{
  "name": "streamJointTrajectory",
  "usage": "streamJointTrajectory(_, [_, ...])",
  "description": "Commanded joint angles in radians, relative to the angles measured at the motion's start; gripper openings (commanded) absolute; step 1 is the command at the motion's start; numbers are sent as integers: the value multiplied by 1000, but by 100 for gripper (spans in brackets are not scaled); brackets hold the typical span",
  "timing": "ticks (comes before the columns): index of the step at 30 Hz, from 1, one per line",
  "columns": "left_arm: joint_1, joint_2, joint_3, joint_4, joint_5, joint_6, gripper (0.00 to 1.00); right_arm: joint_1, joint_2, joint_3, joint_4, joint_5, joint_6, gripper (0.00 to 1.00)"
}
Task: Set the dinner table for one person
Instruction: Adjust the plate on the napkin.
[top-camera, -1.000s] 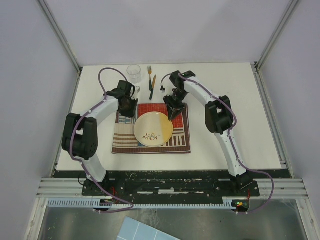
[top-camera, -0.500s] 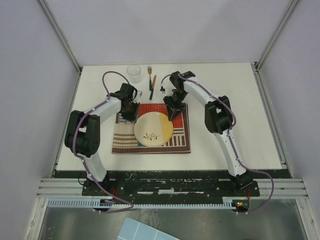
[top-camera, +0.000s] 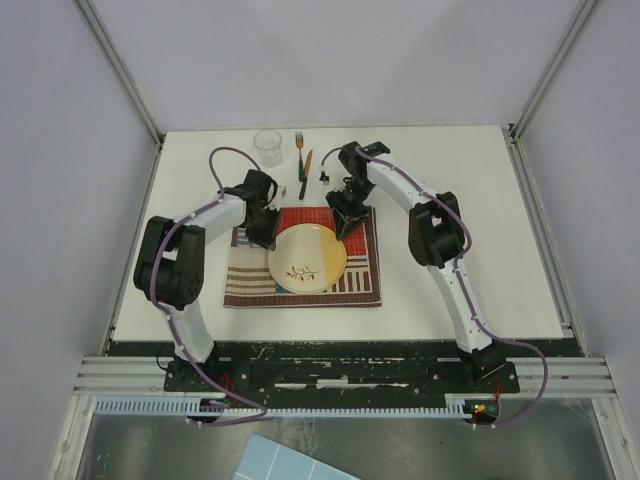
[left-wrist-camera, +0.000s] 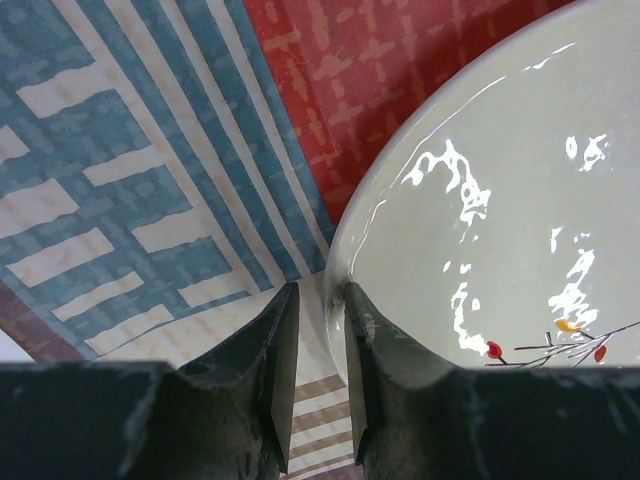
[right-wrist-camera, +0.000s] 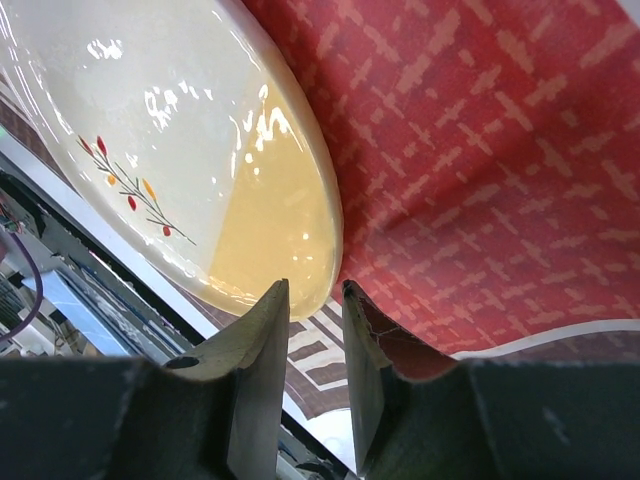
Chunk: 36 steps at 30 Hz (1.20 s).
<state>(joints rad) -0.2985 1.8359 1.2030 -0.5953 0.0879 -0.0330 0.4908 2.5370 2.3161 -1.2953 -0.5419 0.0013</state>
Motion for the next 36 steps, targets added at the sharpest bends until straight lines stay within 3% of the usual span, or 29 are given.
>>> streamJointTrajectory(1, [-1,11,-3,16,2,-24,31,-1,0,-8,-2,-23,-20,36])
streamJointTrajectory(10, [-4,14,10,4,24,-31,31,0,0,-14,-3,-53,-17,27])
streamJointTrajectory(19, [-5,14,18,1,12,-28,30,1,10,-24,-12,-26,-32,39])
streamJointTrajectory(36, [-7,7,32,-10,15,-30,30,0,25,-20,-17,-30,-44,37])
